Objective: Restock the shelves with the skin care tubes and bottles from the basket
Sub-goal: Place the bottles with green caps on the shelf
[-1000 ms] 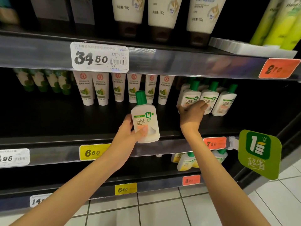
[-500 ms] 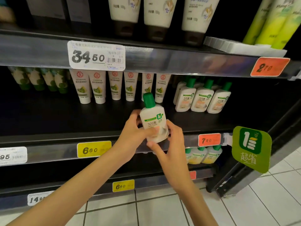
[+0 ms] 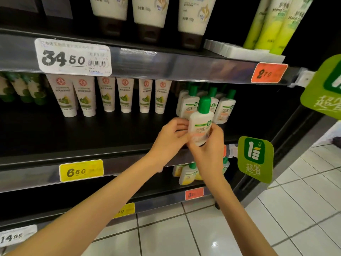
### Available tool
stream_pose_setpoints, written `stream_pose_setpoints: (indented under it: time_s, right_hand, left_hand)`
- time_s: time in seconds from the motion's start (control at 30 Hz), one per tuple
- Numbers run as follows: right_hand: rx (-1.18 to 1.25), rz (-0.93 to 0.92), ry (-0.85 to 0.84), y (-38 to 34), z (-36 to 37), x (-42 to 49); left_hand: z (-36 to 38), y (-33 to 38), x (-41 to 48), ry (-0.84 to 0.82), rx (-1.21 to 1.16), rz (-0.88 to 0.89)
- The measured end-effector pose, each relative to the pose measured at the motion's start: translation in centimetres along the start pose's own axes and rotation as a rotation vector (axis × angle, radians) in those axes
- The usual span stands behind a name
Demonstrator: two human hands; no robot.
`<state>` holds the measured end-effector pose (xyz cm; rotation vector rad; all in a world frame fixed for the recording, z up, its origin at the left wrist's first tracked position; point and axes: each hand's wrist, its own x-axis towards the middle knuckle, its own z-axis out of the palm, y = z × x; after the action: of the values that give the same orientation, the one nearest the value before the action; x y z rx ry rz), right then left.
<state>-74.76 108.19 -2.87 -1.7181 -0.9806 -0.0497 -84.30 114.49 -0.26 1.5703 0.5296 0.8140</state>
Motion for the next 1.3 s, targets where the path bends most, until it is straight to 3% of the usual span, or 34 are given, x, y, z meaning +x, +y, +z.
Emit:
stream_pose_setpoints:
  time_s: [0.2, 0.37, 0.6, 0.8, 0.93, 1.0, 1.1, 1.3]
  right_hand:
    - [-0.17, 0.293, 0.211, 3.9, -1.4, 7.0]
    - [-0.202, 0.361, 0.294, 5.9, -1.3, 8.8]
    - [-0.168, 0.324, 0.331, 7.1, -0.6, 9.2]
    - [-0.119, 0.404, 0.238, 4.9, -0.4, 7.3]
    - [-0.074, 0.163, 0.192, 1.6, 1.3, -0.1]
    - [0.127, 0.086, -0.01, -1.2, 3.3, -5.1]
    - [0.317, 0.023, -0.479, -6.8, 7.6, -11.8]
    - [0.5, -0.202, -1.132, -19.2, 15.5, -22.3]
  left_hand:
    - [-2.0, -0.8, -0.6, 0.164, 0.041, -0.012]
    - [-2.3, -1.0, -0.6, 0.149, 0.052, -0.04]
    - [-2.1, -1.4, -0.9, 0.141, 0.039, -0.078]
    - [-3.1, -0.6, -1.9, 0.155, 0.013, -0.093]
    - [-5.5, 0.3, -5.8, 0.207, 0.05, -0.073]
    - [-8.1, 0.4, -9.9, 0.258, 0.094, -0.072]
    - [-13.6, 0.5, -17.6, 0.363, 0.223, -0.102]
    - [-25.7, 3.8, -33.5, 0.802, 0.406, -0.192]
